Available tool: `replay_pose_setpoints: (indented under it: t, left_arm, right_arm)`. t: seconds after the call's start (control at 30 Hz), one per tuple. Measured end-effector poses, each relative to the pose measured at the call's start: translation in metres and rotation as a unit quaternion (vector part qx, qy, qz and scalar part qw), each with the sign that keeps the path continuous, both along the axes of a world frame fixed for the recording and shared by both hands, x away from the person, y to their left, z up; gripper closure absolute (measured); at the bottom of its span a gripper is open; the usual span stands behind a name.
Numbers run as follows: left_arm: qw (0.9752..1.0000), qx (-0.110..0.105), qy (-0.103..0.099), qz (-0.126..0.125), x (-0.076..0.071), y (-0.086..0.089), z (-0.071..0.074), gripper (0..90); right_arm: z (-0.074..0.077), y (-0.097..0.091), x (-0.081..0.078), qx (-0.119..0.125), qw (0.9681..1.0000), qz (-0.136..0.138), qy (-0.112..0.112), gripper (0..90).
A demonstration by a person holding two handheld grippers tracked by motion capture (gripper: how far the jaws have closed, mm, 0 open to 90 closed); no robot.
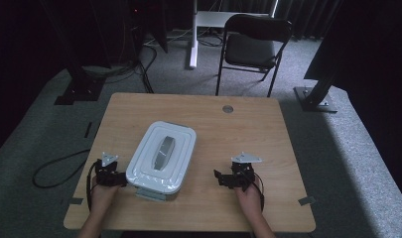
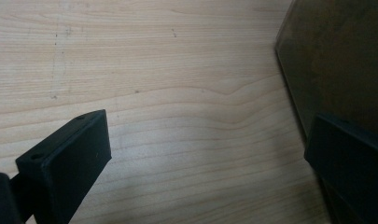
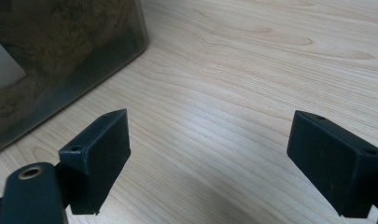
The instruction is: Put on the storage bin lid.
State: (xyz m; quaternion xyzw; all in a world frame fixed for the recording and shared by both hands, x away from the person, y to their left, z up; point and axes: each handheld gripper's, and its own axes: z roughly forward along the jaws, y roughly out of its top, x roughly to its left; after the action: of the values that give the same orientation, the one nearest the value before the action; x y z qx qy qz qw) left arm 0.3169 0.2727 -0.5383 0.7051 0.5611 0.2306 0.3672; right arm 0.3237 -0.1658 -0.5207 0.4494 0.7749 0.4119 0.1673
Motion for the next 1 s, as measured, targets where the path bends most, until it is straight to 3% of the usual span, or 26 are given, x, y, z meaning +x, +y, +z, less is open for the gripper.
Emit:
replay_pose_setpoints:
  t: [0.43,0.53,0.63,0.83,1.0]
  left_arm:
    - [0.9988,-0.005,0.011,-0.048,-0.007,-0.024,-0.002,1.2]
    - [0.9985,0.005,0.008,-0.055,-0.009,-0.031,0.0,1.2]
    - [0.9986,0.001,0.009,-0.053,-0.008,-0.034,0.0,1.2]
    - [0.9988,0.002,0.001,-0.05,-0.007,-0.031,-0.002,1.2]
    - [0.999,0.004,-0.009,-0.043,-0.008,-0.017,-0.002,1.2]
  right_arm:
    - [-0.001,-0.017,-0.004,-0.004,0.9999,-0.016,-0.001,12.6]
    - [-0.002,-0.022,-0.006,-0.002,0.9998,-0.019,-0.002,12.6]
    - [-0.002,-0.026,-0.006,-0.002,0.9997,-0.023,-0.001,12.5]
    - [-0.002,-0.031,-0.007,-0.001,0.9996,-0.026,-0.005,12.6]
    - [-0.004,-0.034,-0.008,-0.011,0.9995,-0.027,-0.009,12.6]
